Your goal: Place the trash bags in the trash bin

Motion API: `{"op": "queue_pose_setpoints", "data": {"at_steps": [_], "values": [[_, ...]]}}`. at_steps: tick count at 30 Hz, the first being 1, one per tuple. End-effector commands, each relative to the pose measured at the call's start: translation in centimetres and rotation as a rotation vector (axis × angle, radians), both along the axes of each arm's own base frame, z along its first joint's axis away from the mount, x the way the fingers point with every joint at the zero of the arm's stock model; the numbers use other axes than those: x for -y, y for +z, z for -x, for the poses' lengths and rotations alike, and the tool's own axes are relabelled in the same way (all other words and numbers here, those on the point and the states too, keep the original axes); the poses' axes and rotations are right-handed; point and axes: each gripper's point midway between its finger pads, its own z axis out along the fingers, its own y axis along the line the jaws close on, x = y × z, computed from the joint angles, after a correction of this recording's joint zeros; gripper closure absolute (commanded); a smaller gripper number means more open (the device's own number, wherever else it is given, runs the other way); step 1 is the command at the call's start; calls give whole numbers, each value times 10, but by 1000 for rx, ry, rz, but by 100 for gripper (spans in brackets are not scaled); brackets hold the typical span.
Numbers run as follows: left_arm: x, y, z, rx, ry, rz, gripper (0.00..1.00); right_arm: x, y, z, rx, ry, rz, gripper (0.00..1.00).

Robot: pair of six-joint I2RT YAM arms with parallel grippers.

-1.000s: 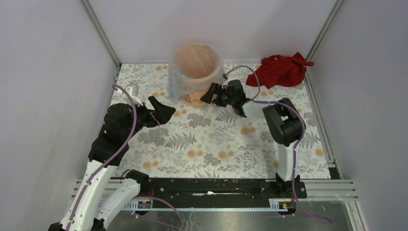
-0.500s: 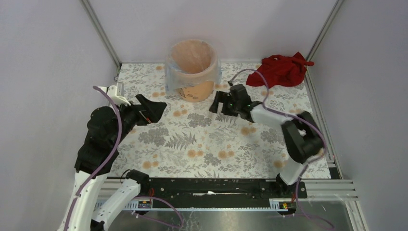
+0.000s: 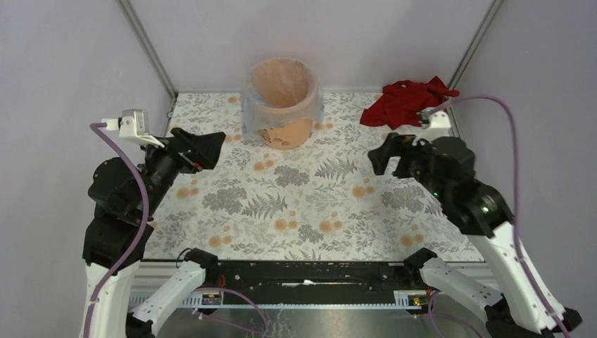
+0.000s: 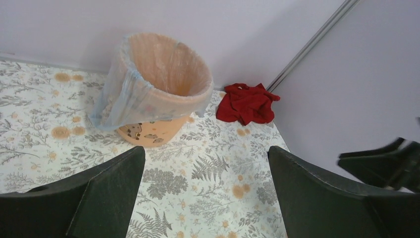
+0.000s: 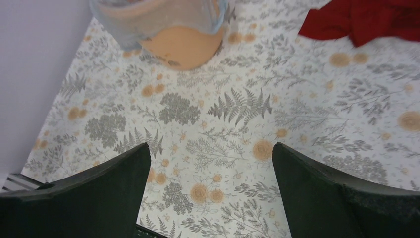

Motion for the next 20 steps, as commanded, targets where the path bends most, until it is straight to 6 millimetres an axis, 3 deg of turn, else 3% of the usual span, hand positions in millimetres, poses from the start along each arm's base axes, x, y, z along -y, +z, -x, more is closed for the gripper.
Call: {"op": "queue_pose_setpoints", "data": {"at_steps": [1, 4, 9, 15, 18, 20], "values": [[-3, 17, -5, 35, 20, 0, 1, 34, 19, 27, 13, -43, 93, 0], [-6, 20, -8, 33, 51, 27, 1, 42, 37, 31, 80, -55, 92, 0], [-4, 20, -13, 18, 51, 54, 1, 49, 50, 31, 162, -71, 94, 0], [-2, 14, -17, 1, 51, 55, 1, 45, 49, 32, 191, -73, 33, 0], [-1, 14, -20, -1, 45, 39, 1, 42, 40, 32, 170, -65, 23, 0], [1, 11, -22, -7, 40, 32, 1, 42, 47, 35, 209, -60, -3, 0]]}}
